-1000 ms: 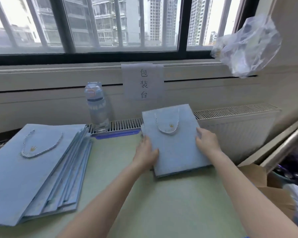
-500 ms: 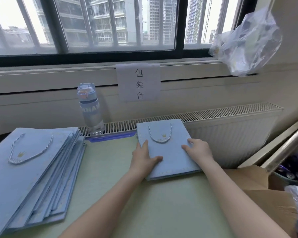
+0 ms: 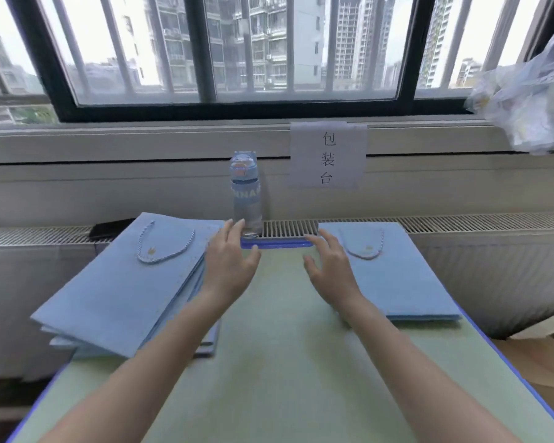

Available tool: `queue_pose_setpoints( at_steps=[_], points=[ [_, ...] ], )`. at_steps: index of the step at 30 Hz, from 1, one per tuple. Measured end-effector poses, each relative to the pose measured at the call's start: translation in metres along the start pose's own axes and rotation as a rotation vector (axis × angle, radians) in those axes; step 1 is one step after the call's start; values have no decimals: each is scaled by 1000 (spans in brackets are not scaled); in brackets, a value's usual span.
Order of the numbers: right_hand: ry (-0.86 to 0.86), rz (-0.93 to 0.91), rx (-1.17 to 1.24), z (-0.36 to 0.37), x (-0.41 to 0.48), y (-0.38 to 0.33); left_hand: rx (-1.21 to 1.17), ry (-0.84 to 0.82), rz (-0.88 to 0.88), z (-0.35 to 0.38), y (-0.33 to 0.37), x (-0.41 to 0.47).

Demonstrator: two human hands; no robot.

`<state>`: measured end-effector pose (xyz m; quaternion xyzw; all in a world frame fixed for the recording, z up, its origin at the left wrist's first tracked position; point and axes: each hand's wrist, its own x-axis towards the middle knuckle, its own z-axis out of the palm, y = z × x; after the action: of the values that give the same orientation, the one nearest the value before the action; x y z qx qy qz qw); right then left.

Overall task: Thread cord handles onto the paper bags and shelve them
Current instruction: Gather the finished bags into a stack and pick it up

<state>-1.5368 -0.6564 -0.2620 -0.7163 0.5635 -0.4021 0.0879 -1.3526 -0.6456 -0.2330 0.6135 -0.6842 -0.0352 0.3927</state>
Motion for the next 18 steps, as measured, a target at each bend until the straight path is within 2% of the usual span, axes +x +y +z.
queue_pose_setpoints(
  at_steps=[3,8,11,14,15,18],
  points=[
    [-56,-82,53,34,-2,-38,46,34,-56,-42,-35,-10],
    [-142,-126,191,85,-9,-92,185,-55,-186,-82,-101,-22],
    [-191,-133,224,107,-12,-113,248,-226,-182,-97,-125,-32],
    [-228,-128,218,125,-13,-123,345,-559,-161,-99,-136,-48],
    [-245,-123,213,130,-14,-124,384,-619,-154,-97,-139,-53],
    [-300,-117,210,139,-21,-121,435,-592,-136,-86,-141,-61]
  ],
)
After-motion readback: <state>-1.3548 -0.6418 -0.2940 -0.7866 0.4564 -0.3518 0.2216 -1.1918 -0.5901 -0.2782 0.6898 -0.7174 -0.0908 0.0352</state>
